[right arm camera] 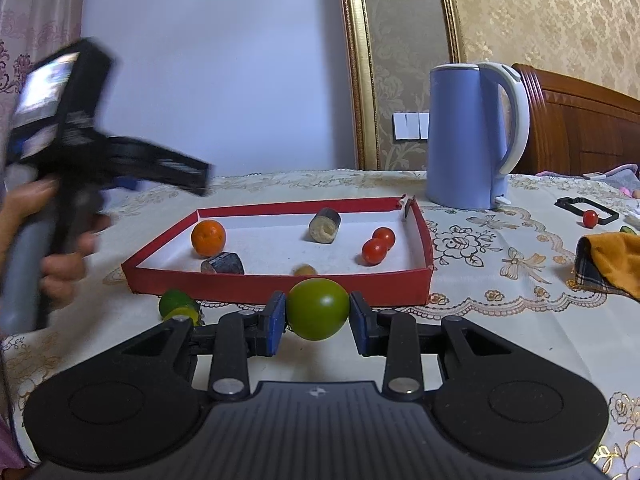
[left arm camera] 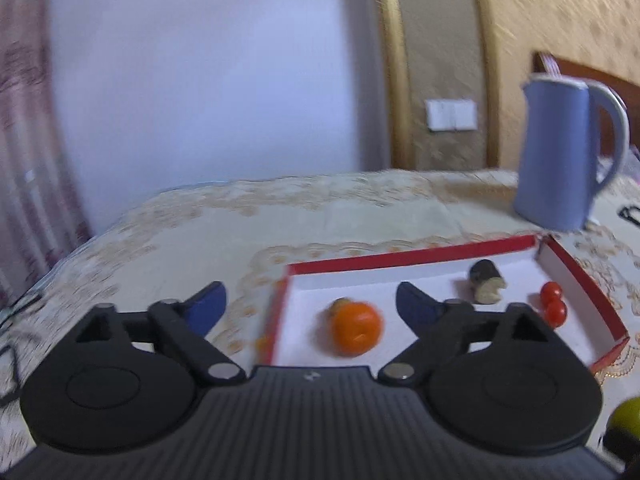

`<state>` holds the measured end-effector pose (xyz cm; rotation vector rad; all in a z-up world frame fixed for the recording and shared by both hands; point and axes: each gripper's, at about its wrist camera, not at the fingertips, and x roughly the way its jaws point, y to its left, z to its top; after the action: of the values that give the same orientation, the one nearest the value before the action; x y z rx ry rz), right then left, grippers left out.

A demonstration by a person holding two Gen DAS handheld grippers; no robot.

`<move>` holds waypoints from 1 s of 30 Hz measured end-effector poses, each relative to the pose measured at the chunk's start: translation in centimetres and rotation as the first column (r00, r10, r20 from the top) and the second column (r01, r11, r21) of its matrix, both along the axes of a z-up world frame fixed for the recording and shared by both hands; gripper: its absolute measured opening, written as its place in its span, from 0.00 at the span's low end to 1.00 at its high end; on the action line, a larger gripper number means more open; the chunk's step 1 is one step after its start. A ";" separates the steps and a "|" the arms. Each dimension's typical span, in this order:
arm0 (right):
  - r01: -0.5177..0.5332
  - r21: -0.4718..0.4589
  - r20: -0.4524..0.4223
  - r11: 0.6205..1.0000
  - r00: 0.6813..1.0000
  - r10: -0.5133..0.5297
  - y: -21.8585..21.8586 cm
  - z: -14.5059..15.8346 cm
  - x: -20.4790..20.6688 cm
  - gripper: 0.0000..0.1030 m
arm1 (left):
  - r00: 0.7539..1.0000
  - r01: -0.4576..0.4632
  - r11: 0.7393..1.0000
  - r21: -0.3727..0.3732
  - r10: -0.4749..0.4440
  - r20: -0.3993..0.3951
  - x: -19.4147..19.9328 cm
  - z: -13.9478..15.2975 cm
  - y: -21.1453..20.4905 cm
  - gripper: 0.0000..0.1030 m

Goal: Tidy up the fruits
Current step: 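Carry the brown fruit over the tray and open the left tool, then lower the dark green tomato into the tray and open the right tool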

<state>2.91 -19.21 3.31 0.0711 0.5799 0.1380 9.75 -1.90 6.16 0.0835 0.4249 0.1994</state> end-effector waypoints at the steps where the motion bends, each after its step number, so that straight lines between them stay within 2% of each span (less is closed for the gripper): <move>1: 0.001 -0.001 0.002 1.000 1.000 -0.001 0.0 0.0 0.1 0.33 | 1.000 -0.003 1.000 0.003 0.003 0.000 -0.9 -0.2 0.4 0.92; 6: -0.003 -0.016 0.010 1.000 1.000 0.003 0.5 0.3 1.0 0.33 | 0.999 -0.038 0.998 -0.044 0.039 0.015 -4.4 -1.6 2.5 0.93; 13: -0.024 -0.035 0.021 0.999 0.999 0.024 1.2 1.0 4.4 0.33 | 0.995 -0.086 0.996 -0.038 0.088 0.053 -7.8 -3.4 4.4 0.97; 17: 0.001 -0.005 -0.004 1.000 1.000 -0.001 1.0 0.6 7.8 0.33 | 0.997 -0.073 0.997 -0.028 0.074 0.030 -7.9 -4.6 5.1 0.98; 30: 0.070 -0.049 -0.033 0.996 0.997 -0.071 1.6 -0.9 13.7 0.33 | 0.998 -0.052 0.999 -0.016 0.052 0.024 -7.4 -5.7 5.4 0.98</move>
<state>16.64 -17.57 2.42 0.0472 0.6147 0.0541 2.33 3.51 0.43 0.0552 0.4044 0.2485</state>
